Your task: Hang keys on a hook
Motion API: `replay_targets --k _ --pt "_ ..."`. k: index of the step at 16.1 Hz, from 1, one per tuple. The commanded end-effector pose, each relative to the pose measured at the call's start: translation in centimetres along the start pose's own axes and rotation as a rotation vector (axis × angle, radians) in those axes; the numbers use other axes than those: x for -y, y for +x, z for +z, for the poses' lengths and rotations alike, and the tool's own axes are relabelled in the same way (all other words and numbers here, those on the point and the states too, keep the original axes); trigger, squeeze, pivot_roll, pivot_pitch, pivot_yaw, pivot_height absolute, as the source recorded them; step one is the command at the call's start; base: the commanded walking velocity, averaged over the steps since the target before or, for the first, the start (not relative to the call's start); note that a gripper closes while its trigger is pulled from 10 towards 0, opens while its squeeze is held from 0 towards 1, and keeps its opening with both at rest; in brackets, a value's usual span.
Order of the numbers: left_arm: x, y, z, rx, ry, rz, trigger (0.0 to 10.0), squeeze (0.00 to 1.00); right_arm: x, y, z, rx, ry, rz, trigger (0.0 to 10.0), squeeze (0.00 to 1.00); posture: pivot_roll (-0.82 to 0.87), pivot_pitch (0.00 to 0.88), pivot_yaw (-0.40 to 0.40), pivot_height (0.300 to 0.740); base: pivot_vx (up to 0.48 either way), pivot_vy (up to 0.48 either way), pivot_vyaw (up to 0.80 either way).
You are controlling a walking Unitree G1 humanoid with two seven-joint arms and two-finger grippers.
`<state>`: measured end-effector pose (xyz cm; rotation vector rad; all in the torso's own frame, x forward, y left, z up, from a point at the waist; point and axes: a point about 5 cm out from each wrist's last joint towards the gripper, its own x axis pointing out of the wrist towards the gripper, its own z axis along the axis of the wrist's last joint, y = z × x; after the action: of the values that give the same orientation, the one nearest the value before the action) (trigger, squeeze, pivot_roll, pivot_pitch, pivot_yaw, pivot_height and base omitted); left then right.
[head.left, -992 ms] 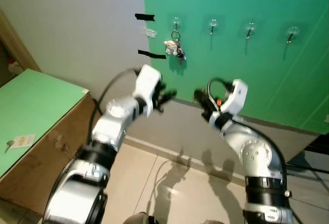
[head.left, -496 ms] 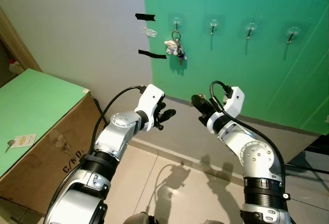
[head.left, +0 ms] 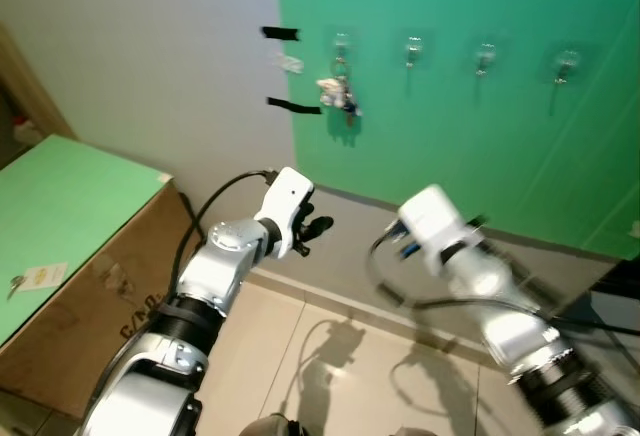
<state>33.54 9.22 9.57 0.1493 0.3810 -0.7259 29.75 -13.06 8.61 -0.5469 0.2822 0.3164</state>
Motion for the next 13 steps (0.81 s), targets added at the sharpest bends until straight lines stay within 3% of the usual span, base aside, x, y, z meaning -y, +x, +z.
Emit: replay_targets --k 1,4,6,7,11,13 --pt "-0.1 -0.1 0.6 0.041 0.026 0.009 10.0 0.00 0.3 0.0 1.2 0.056 0.027 -0.003 0.0 0.00 -0.19 0.000 0.075 0.722 0.000 0.000 0.00" --pt "0.1 -0.2 0.8 0.097 0.035 0.017 10.0 0.00 -0.2 -0.1 1.0 0.097 0.025 -0.005 0.0 0.00 -0.19 0.000 0.076 0.722 0.000 0.000 0.00" --pt "-0.7 -0.3 1.1 0.192 -0.106 0.089 10.0 0.00 0.0 -0.1 1.5 0.128 0.317 -0.017 0.0 0.00 -0.19 0.000 0.078 0.722 0.000 0.000 0.00" --pt "-1.0 -0.5 0.9 0.215 -0.143 0.133 10.0 0.00 0.4 -0.1 1.5 0.135 0.410 -0.037 0.0 0.00 -0.19 0.000 0.080 0.722 0.000 0.000 0.00" --pt "-0.2 -1.1 -0.6 0.247 -0.164 0.164 10.0 0.00 0.9 -0.6 1.1 0.166 0.453 -0.084 0.0 0.00 -0.19 0.000 0.082 0.722 0.000 0.000 0.00" --pt "0.2 -1.5 -0.9 0.267 -0.085 0.194 10.0 0.00 1.1 -1.0 0.9 0.183 0.507 -0.109 0.0 0.00 -0.19 0.000 0.076 0.722 0.000 0.000 0.00"
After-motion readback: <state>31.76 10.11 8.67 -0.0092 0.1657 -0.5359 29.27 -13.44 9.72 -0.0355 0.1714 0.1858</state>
